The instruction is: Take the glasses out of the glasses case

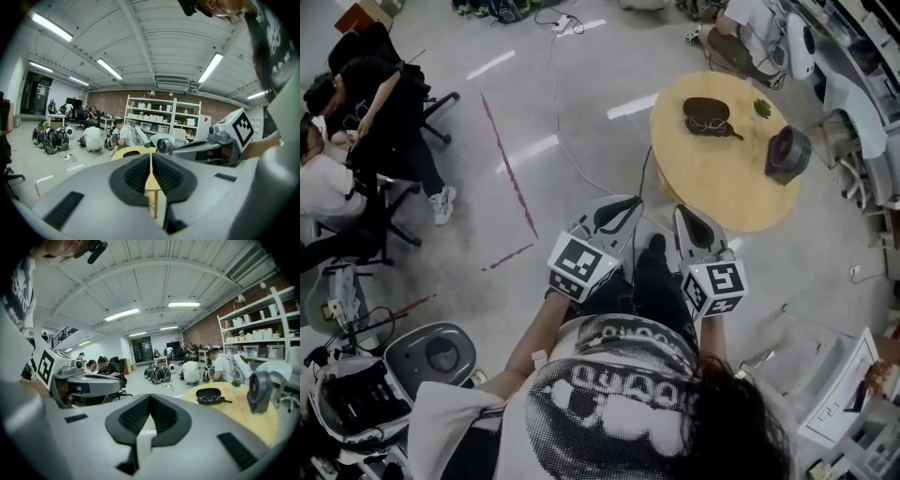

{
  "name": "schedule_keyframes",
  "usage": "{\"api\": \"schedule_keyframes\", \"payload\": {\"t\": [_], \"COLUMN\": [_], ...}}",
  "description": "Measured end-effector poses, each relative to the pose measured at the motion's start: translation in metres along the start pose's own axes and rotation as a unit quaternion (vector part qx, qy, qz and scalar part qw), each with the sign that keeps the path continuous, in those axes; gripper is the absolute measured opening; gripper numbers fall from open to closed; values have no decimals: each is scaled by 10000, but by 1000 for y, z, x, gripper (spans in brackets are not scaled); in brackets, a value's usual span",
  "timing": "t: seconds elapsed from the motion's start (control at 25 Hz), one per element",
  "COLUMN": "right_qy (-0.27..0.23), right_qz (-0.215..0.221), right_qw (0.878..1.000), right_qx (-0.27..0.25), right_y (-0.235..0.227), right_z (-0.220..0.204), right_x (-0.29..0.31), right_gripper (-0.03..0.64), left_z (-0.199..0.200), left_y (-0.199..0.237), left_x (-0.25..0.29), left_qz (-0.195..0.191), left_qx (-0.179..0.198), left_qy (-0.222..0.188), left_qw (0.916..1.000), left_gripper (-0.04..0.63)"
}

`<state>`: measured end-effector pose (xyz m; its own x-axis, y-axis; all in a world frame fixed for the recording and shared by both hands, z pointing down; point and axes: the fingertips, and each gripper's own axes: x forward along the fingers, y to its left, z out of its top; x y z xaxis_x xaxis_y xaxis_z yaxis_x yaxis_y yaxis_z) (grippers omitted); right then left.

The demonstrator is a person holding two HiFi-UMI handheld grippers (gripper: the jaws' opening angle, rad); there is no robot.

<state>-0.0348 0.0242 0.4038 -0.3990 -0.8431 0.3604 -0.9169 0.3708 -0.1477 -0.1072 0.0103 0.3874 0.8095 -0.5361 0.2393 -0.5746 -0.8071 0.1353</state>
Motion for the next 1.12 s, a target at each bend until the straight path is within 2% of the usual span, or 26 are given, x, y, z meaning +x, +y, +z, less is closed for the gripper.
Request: {"api": "schedule_keyframes", "payload": {"t": [0.44, 0.96, 1.12], "right_qy": [78, 436, 556], "right_qz": [-2, 58, 101], "right_qw": [9998, 9978, 9969], "right_qx": [158, 498, 542], "right_y": [-45, -173, -206], "right_z": [-2, -5, -9], "right_x": [27, 82, 95], "right_gripper": [-2, 37, 51], "left_z": [-4, 26, 31], "left_y": [26, 48, 55], "left_x": [29, 157, 183], "left_qz": [244, 122, 170], "left_qx": [-47, 178, 126], "left_qy": [187, 419, 550], "left_qw": [9995, 9989, 9983], "left_gripper": [21, 21, 21]}}
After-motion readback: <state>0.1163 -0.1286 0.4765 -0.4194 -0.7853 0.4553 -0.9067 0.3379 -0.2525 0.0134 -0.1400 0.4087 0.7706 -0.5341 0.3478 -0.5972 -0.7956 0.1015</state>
